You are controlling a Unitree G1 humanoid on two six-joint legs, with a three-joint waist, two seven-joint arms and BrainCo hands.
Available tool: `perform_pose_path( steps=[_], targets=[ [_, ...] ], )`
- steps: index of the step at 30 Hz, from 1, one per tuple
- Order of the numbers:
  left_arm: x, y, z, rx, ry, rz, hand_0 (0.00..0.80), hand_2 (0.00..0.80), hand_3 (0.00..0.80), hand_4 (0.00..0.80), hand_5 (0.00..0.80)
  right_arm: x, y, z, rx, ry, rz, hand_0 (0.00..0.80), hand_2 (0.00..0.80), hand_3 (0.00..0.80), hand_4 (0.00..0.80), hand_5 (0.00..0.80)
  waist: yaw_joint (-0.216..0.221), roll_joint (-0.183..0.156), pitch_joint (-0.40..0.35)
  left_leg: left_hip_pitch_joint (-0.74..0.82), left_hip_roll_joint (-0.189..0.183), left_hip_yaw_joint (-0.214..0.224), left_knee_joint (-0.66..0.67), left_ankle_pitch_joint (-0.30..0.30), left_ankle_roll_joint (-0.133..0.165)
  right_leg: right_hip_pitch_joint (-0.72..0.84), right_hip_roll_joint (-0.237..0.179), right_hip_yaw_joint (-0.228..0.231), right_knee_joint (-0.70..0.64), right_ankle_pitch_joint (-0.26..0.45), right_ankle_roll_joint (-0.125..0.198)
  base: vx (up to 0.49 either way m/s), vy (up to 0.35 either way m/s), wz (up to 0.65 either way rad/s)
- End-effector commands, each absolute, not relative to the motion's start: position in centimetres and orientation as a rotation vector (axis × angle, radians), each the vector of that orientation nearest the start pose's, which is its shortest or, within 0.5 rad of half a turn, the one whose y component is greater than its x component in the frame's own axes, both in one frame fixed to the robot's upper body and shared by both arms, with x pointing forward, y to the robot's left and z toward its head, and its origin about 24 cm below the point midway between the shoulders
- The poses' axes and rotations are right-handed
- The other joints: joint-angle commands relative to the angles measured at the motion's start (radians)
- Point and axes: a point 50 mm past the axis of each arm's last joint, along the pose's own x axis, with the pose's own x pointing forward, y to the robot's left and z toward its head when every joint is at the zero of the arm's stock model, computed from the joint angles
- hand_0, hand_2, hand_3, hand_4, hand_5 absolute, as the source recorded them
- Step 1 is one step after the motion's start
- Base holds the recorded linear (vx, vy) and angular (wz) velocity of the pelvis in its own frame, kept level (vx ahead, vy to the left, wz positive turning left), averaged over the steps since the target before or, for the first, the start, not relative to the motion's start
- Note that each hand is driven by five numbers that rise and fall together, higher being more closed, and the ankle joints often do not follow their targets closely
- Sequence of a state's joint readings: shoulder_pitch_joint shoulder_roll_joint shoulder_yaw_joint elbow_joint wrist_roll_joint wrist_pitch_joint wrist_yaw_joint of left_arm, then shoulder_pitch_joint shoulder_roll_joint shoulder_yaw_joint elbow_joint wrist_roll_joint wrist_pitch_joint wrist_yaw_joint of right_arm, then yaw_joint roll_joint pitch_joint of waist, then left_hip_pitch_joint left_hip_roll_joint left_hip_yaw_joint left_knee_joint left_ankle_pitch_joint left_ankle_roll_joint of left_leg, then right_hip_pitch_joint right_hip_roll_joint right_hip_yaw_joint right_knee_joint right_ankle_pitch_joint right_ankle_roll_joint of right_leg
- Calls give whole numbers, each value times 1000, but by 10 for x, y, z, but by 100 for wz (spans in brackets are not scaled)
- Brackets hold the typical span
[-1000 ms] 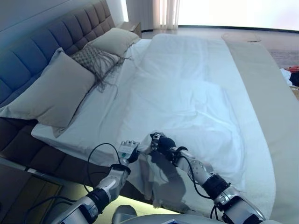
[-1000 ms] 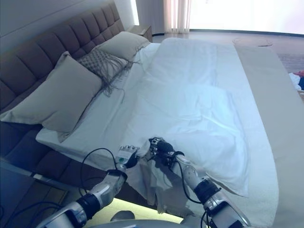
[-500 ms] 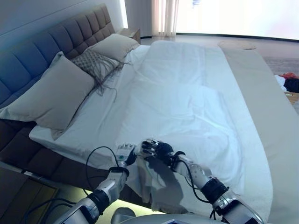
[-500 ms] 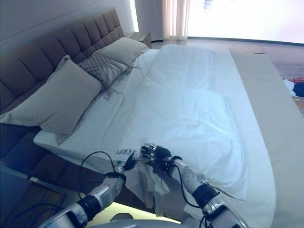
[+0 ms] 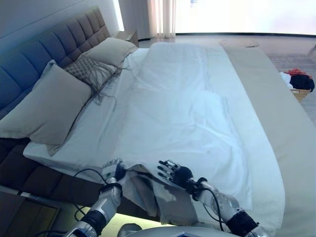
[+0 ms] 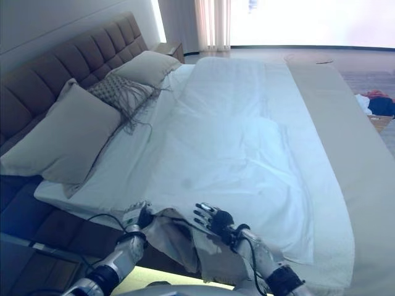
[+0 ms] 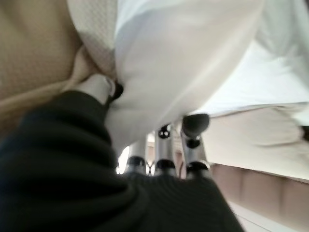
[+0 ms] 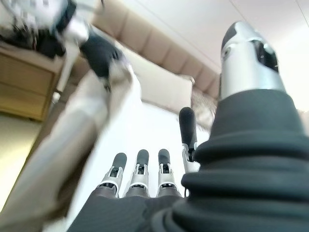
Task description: Make the bed neatly
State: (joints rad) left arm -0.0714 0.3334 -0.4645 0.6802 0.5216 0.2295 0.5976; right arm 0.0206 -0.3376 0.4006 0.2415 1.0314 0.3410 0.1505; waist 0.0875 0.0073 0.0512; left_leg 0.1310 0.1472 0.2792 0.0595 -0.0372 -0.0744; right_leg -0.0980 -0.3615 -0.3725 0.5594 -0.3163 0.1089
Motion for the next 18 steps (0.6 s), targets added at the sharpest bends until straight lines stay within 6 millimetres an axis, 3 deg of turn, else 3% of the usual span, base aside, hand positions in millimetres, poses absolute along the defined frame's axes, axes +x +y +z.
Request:
perform_pose_path(
  steps=[1, 10, 18],
  targets=[
    [226, 284, -39, 1340, 392, 454, 800, 800, 800, 800, 800, 217, -117, -25, 818, 567, 449, 0, 0, 0, 0, 0, -5, -42, 8, 18, 62, -26, -15, 54, -38, 149, -95, -24, -483, 495, 147, -6, 30, -7],
    [192, 333, -40, 1169, 565, 772, 800, 800, 800, 800, 800, 208, -167, -37, 839, 523, 271, 0, 0, 0, 0, 0, -41, -25, -24, 38, 40, -14, -59, 59, -36, 142, -79, -15, -497, 485, 143, -13, 41, -7],
    [166, 375, -25, 1168, 623, 964, 800, 800, 800, 800, 800, 194, -210, -45, 833, 502, 127, 0, 0, 0, 0, 0, -50, -14, -41, 36, 20, -23, -68, 52, -36, 135, -77, -15, -495, 472, 141, -23, 36, -4]
  ],
)
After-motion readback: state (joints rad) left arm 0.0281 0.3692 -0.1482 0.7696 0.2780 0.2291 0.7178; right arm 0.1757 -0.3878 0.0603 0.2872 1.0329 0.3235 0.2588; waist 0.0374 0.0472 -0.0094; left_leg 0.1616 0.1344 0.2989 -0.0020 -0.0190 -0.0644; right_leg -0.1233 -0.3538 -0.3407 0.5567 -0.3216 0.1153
